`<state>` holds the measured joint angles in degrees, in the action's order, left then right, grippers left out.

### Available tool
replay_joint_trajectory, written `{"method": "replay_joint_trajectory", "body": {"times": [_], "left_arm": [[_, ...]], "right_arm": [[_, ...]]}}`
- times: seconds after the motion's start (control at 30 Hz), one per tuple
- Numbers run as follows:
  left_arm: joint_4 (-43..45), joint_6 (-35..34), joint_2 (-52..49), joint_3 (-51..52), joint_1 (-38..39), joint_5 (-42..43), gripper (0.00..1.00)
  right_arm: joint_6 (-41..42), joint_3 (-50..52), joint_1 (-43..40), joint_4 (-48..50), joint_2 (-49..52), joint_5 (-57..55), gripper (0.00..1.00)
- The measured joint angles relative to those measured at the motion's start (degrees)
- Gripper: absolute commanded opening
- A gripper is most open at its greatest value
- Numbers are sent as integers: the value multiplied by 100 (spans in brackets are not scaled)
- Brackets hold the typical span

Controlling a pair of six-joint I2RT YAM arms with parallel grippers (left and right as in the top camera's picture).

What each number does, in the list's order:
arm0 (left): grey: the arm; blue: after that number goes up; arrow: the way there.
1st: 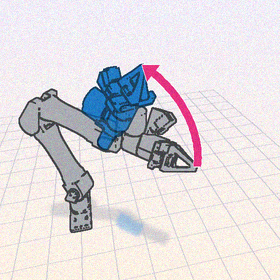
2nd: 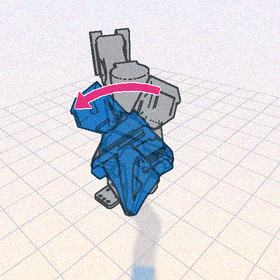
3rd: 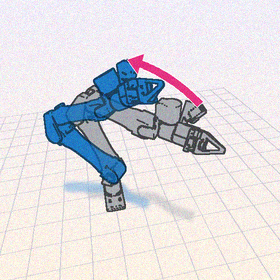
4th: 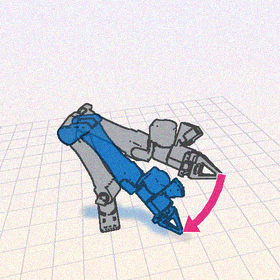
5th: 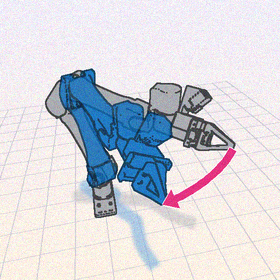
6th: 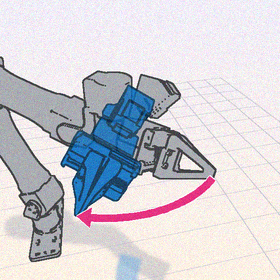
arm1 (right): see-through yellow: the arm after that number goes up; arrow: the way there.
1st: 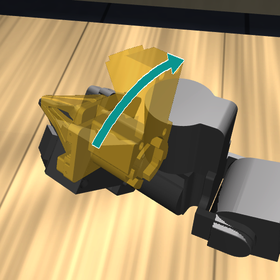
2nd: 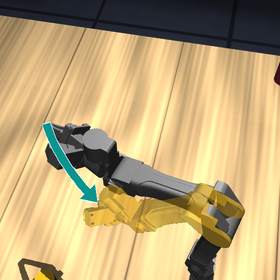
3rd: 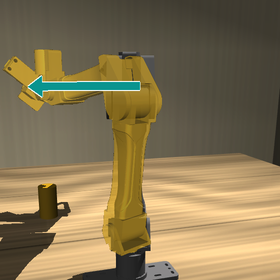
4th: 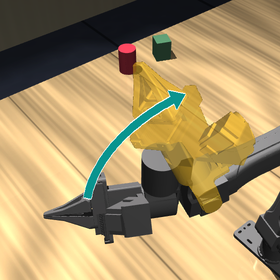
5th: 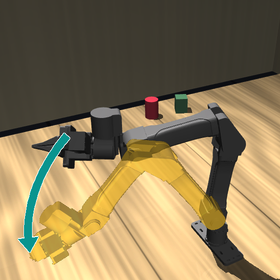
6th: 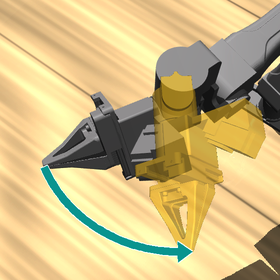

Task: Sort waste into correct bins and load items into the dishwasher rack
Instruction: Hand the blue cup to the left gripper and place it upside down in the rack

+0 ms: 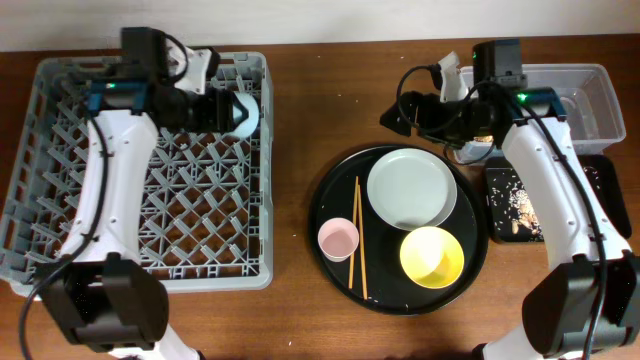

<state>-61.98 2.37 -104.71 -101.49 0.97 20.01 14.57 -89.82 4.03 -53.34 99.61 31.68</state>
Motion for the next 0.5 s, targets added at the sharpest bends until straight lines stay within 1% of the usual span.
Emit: {"method": "replay_joint_trajectory", "body": {"times": [0.03,0.07,0.1,0.17,0.27,0.33,0.4,0.43,0.5], "left_arm": [[-516,0,0,-22,203,-629,68],[-931,2,-2,-33,396,-1209,68],[-1469,2,-2,-59,531,-1515,68],[-1952,-70,-2,-63,704,-1808,68],[-1943,-203,-2,229,699,-1904,68],[-1744,-225,-4,660,699,-1899,68],[-1451,-225,-7,868,699,-1875,69],[-1255,-229,-7,1016,699,-1853,76],[-955,-264,-7,1294,699,-1851,93]], "right_arm": [[-4,2,83,-234,0,-599,98],[-7,4,125,-352,0,-929,98],[-17,4,144,-476,0,-1145,98],[-22,4,149,-566,0,-1390,98],[-26,4,149,-579,0,-1480,99],[-24,4,149,-584,0,-1495,98],[-20,4,149,-581,0,-1499,98],[-24,4,149,-588,0,-1502,98],[-26,4,149,-627,0,-1504,98]]}}
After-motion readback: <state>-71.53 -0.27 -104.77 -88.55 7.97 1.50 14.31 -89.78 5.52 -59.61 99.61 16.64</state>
